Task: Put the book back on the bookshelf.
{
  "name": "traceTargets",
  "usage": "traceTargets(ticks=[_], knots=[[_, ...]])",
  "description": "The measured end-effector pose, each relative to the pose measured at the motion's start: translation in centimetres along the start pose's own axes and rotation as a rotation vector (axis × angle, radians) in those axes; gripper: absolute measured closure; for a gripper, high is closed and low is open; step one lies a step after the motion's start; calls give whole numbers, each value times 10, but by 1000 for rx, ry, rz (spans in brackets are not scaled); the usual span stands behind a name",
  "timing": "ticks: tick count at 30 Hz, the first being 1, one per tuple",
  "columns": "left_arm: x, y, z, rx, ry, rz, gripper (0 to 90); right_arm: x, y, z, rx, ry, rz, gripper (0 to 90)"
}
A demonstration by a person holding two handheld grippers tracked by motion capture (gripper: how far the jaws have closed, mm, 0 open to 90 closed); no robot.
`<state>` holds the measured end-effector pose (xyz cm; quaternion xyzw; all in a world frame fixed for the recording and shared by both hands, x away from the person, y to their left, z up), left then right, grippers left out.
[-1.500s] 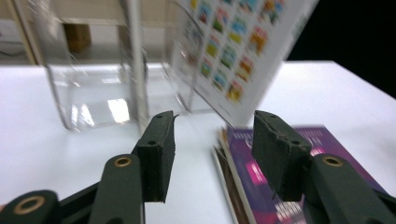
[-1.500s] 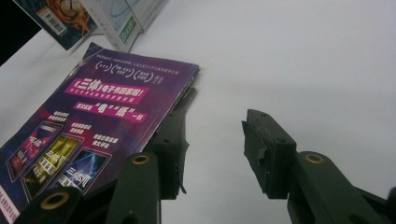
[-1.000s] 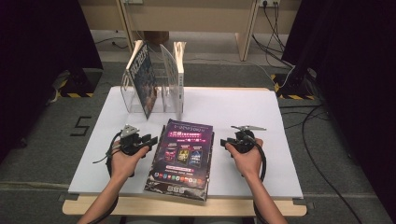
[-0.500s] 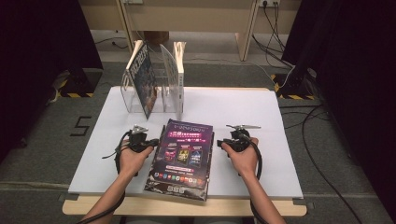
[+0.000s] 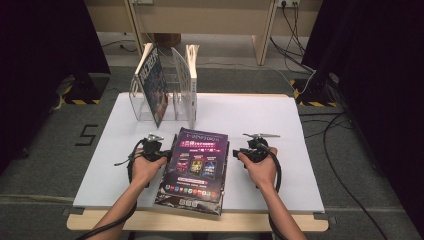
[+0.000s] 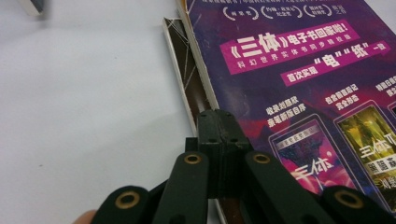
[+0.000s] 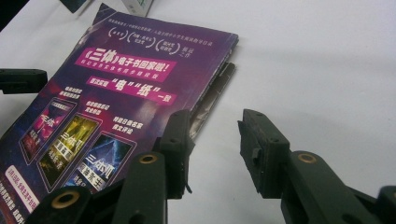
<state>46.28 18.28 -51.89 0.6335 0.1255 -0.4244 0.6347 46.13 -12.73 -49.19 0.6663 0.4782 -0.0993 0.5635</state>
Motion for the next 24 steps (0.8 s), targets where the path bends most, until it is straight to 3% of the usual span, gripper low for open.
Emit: traceTargets(ticks=[13, 19, 24], knots=[[0, 0, 1, 19, -4, -17, 895, 0, 0, 2, 7, 1, -1, 629], [0, 1, 3, 49, 19, -23, 895, 2, -1, 3, 7, -1, -6, 626], [1, -1, 11, 64, -4, -35, 895, 3, 0, 4, 19, -1, -13, 622]])
Point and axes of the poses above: each handheld gripper's, and its own axes: x roughly forward along the jaws, y roughly out of its top, z roughly to its right, the point moved 5 cm from there along x, roughly forward along the jaws, and after that the axes turned 2 degrees about y, right-handed, at the moved point
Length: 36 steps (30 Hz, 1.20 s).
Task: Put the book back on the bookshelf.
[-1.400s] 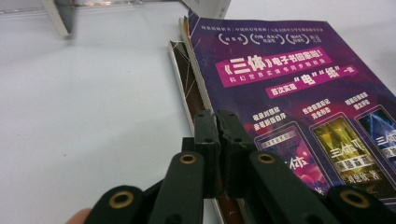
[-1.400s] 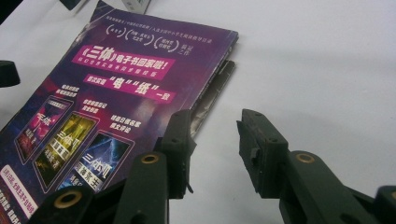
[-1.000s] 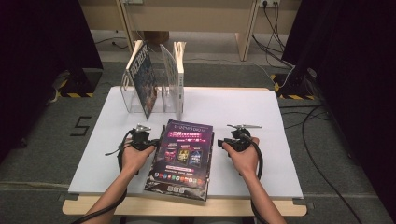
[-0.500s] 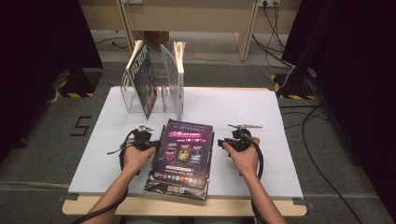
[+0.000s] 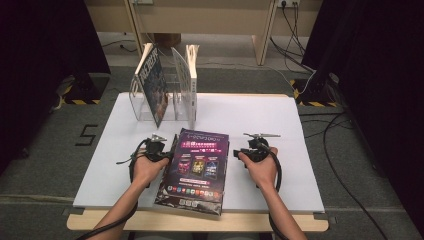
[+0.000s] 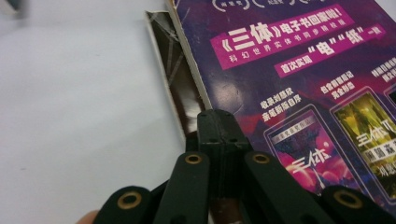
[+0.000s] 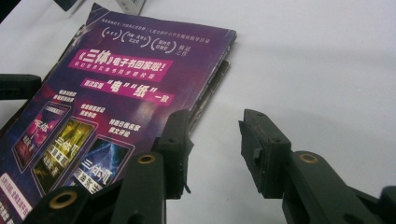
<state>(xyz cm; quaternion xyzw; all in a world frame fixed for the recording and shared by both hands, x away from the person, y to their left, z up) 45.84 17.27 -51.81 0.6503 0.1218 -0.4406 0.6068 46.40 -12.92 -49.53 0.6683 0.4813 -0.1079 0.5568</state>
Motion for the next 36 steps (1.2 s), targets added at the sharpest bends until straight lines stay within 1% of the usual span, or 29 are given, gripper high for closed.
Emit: traceTargets(ticks=[3, 5, 8, 9, 11, 12, 13, 15, 16, 17, 18, 19, 20, 21, 23, 24, 25, 27, 32, 33, 34, 36], knots=[[1, 0, 4, -1, 0, 1, 895, 1, 0, 1, 8, -3, -4, 619], [2, 1, 5, 8, 9, -5, 895, 2, 0, 2, 4, -5, -7, 617], [2, 1, 6, 19, 17, -6, 895, 3, 0, 4, 12, -6, -7, 614], [3, 2, 7, 20, 17, -7, 895, 4, 0, 4, 22, -7, -10, 612], [4, 3, 9, 22, 14, -10, 895, 6, 2, 5, 11, -8, -8, 610], [4, 3, 10, 24, 12, -11, 895, 7, 2, 5, 22, -9, -11, 609], [5, 3, 11, 26, 13, -11, 895, 8, 2, 6, 20, -10, -17, 608], [6, 4, 13, 31, 11, -13, 895, 10, 4, 7, 20, -9, -12, 604], [6, 4, 14, 29, 10, -12, 895, 10, 5, 6, 36, -12, -17, 602], [6, 4, 14, 31, 11, -14, 895, 11, 6, 7, 23, -14, -19, 600], [7, 5, 15, 34, 11, -16, 895, 11, 6, 7, 29, -16, -23, 597], [7, 5, 15, 32, 14, -15, 895, 12, 8, 7, 22, -16, -23, 595], [7, 5, 15, 31, 14, -16, 895, 13, 8, 6, 37, -14, -28, 592], [7, 5, 16, 33, 13, -16, 895, 14, 10, 7, 29, -10, -27, 590], [7, 6, 17, 37, 15, -19, 895, 17, 13, 6, 30, -12, -32, 587], [8, 6, 17, 37, 10, -19, 895, 18, 13, 6, 33, -15, -34, 586], [8, 6, 18, 35, 10, -18, 895, 20, 15, 7, 28, -19, -39, 583], [9, 6, 18, 38, 12, -19, 895, 23, 17, 7, 41, -18, -45, 580], [9, 6, 18, 36, 10, -19, 895, 32, 20, 7, 49, -9, -62, 571], [9, 6, 18, 37, 11, -18, 895, 34, 21, 7, 61, -8, -65, 569], [9, 6, 19, 38, 12, -18, 895, 35, 21, 8, 56, -10, -75, 568], [9, 6, 19, 40, 14, -16, 895, 38, 21, 7, 67, -1, -84, 567]])
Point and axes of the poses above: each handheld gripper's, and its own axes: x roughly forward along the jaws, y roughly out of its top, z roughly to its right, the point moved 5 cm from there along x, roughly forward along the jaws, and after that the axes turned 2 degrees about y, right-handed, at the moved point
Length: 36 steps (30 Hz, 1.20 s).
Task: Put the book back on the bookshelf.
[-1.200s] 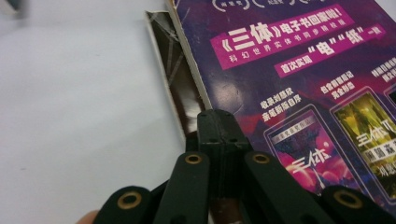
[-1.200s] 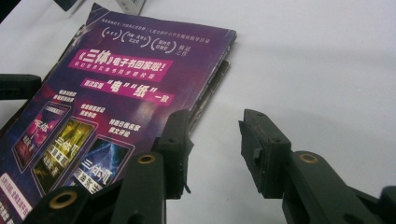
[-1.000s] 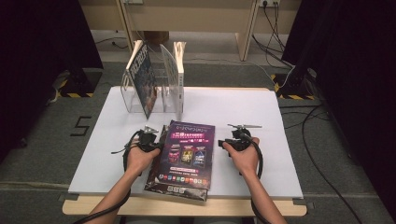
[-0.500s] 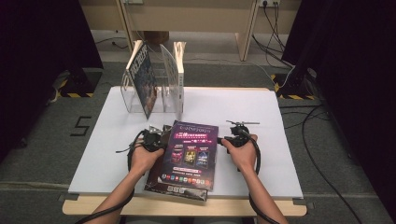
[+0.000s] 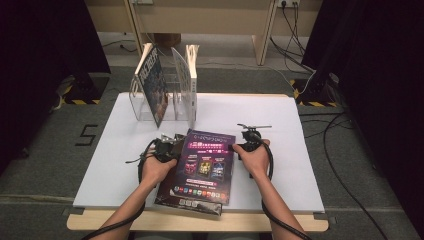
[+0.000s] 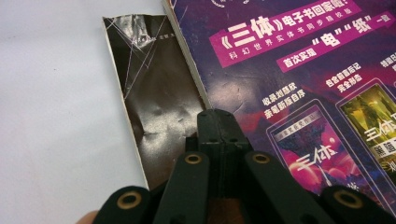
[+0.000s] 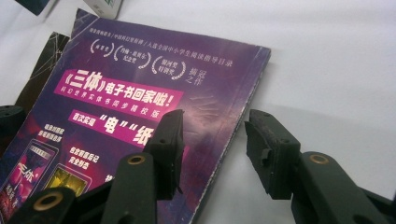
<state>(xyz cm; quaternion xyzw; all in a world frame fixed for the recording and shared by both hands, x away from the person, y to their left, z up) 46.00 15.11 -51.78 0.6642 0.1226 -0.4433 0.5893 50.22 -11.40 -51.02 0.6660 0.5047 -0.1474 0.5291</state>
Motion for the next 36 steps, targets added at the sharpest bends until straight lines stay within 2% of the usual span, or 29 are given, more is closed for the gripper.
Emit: traceTargets(ticks=[5, 9, 12, 19, 25, 32, 34, 36], knots=[[0, 0, 0, -3, 0, -1, 895, 5, 0, 0, -3, 1, -20, 558], [0, 0, 0, 2, 3, -4, 895, 6, 2, -1, 28, 11, -30, 546], [0, 0, 0, 1, 3, -5, 894, 6, 3, -1, 26, 5, -48, 541], [0, 1, 1, 6, 13, -9, 895, 7, 3, -2, 58, -19, -35, 562], [0, 1, 1, 4, 14, -11, 895, 5, 2, -2, 118, 4, -38, 569], [0, 1, 2, 14, 20, -16, 895, 4, 0, -3, 147, 11, -52, 584], [0, 2, 2, 11, 19, -16, 895, 4, 0, -2, 124, 14, -50, 583], [1, 2, 2, 16, 20, -15, 894, 4, 0, -4, 136, 7, -54, 583]])
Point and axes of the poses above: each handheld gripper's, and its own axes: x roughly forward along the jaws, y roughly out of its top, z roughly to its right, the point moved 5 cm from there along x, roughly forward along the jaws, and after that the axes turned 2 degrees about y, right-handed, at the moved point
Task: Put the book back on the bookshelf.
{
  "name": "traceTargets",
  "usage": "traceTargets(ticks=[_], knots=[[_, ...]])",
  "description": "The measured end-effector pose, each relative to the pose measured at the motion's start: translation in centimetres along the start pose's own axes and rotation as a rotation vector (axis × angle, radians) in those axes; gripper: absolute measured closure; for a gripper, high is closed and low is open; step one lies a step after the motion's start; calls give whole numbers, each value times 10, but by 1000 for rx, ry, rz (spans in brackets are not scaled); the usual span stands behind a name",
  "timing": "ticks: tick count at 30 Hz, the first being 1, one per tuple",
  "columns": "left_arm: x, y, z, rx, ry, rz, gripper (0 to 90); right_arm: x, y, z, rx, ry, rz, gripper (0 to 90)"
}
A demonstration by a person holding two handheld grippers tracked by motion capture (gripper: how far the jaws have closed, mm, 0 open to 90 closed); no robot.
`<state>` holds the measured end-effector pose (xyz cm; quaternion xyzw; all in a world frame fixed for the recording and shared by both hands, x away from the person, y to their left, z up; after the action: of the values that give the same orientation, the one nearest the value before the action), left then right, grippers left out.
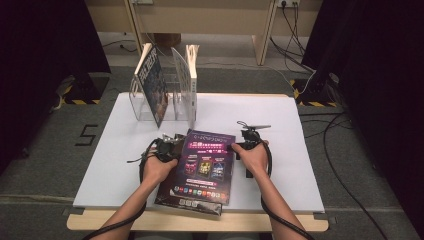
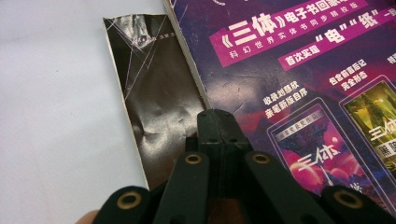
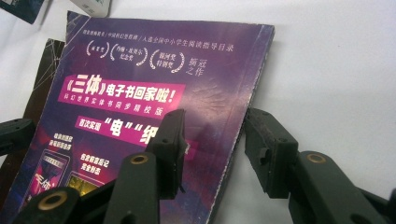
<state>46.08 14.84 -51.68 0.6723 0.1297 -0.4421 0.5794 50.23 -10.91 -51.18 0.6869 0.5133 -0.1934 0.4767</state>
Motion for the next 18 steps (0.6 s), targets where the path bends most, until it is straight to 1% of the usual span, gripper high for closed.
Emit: traceTargets(ticks=[2, 4, 8, 11, 12, 14, 15, 16, 17, 18], knots=[[0, 0, -1, -5, 0, -3, 894, 0, 0, 0, -5, 0, 0, 583], [1, 1, -1, -9, -4, -4, 893, 0, 0, 0, -20, -8, 0, 583], [1, 2, -1, -10, 6, -6, 893, 1, -1, -1, -16, -7, 1, 584], [1, 2, -1, -12, 0, -4, 893, 1, -1, -1, -17, -9, 4, 590], [1, 2, -2, -16, -3, -7, 892, 0, 0, 0, -27, -12, -2, 604], [1, 2, -3, -27, -5, -4, 881, -1, 3, 4, -16, 13, -27, 623], [1, 2, -3, -33, -5, -2, 870, -1, 6, 5, -5, 24, -26, 619], [0, 2, -5, -43, -9, -1, 857, -1, 8, 5, -2, 22, -14, 615], [-1, 3, -5, -53, -13, 2, 842, -3, 11, 7, -16, 2, -9, 605], [-2, 3, -6, -61, -16, 6, 827, -2, 14, 6, -12, 5, 8, 590]])
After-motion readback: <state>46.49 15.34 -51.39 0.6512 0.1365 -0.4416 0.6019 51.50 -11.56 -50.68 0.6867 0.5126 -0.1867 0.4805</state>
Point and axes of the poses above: each handheld gripper's, and its own axes: x roughly forward along the jaws, y roughly out of its top, z roughly to its right, the point moved 5 cm from there along x, roughly forward along the jaws, and after that the axes turned 2 degrees about y, right-handed, at the moved point
